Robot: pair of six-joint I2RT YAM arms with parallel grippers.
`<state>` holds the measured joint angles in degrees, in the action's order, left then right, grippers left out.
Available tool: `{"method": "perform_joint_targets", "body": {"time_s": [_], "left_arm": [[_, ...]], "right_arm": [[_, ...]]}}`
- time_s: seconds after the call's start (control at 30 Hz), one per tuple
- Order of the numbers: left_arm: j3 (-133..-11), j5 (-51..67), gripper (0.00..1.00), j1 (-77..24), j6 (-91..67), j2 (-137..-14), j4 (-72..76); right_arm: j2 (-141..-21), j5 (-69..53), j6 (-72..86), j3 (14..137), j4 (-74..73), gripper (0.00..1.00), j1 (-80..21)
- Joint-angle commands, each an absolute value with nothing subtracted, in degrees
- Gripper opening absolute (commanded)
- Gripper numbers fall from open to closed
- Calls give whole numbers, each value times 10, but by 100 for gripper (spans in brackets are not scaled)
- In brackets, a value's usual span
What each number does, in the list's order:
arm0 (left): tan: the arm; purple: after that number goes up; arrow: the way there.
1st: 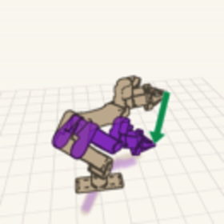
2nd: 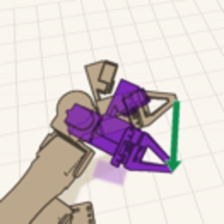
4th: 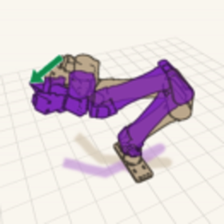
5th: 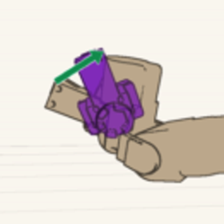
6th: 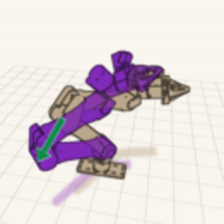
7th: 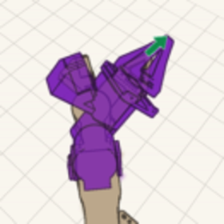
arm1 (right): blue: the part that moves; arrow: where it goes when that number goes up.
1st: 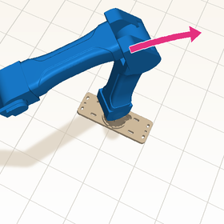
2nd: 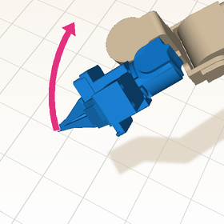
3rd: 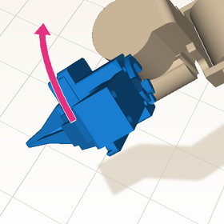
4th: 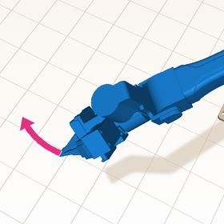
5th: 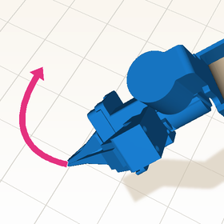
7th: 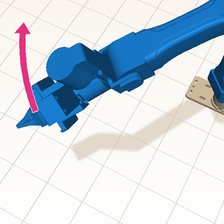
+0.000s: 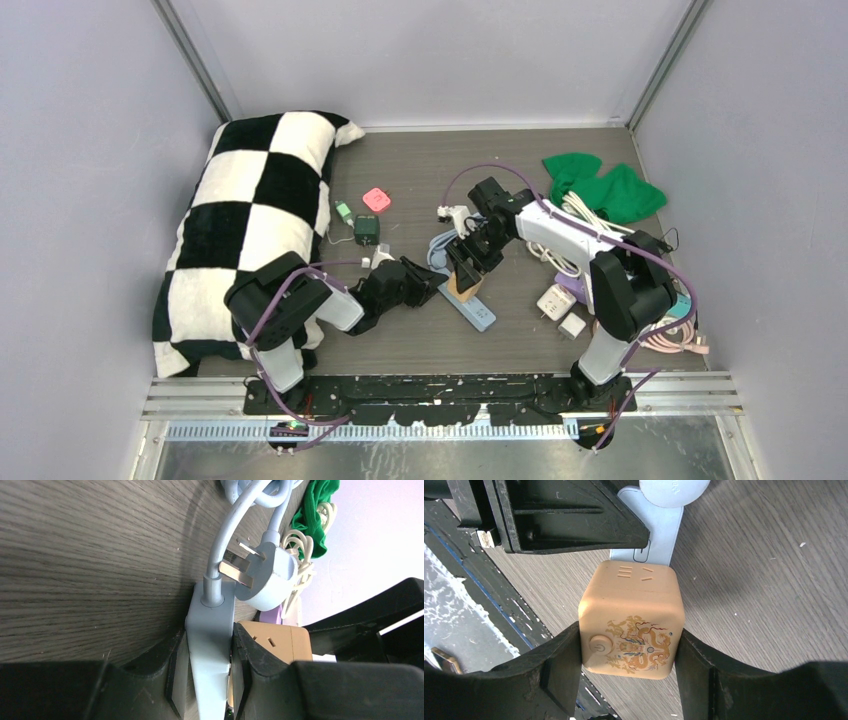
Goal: Pull the plug off the socket
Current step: Remove the plug from the socket.
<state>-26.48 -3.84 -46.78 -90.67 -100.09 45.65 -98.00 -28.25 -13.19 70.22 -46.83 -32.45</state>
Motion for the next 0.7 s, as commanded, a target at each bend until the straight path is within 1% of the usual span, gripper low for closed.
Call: {"method": "perform_joint_targets", "body": {"time_s": [0.0,0.17,0.27,0.4,0.6,0.67], "left_arm": [[-265,-62,0,-467,-868,-1003,426],[-268,-63,0,-467,-868,-1003,423],[-273,-59,0,-467,-867,-1009,423],[-284,-46,0,-467,-866,-1024,430],[-279,-50,0,-467,-865,-1020,431],[-273,-55,0,-467,-866,-1014,429]], "right_arm": [[-959,-412,-185,745,-500,1,-364],[-964,-406,-176,722,-482,1,-267],[-950,-404,-163,692,-457,1,-241],[-937,-423,-163,676,-452,1,-266],[-942,-451,-189,725,-502,1,-351],[-949,-455,-196,740,-512,1,-364]]}}
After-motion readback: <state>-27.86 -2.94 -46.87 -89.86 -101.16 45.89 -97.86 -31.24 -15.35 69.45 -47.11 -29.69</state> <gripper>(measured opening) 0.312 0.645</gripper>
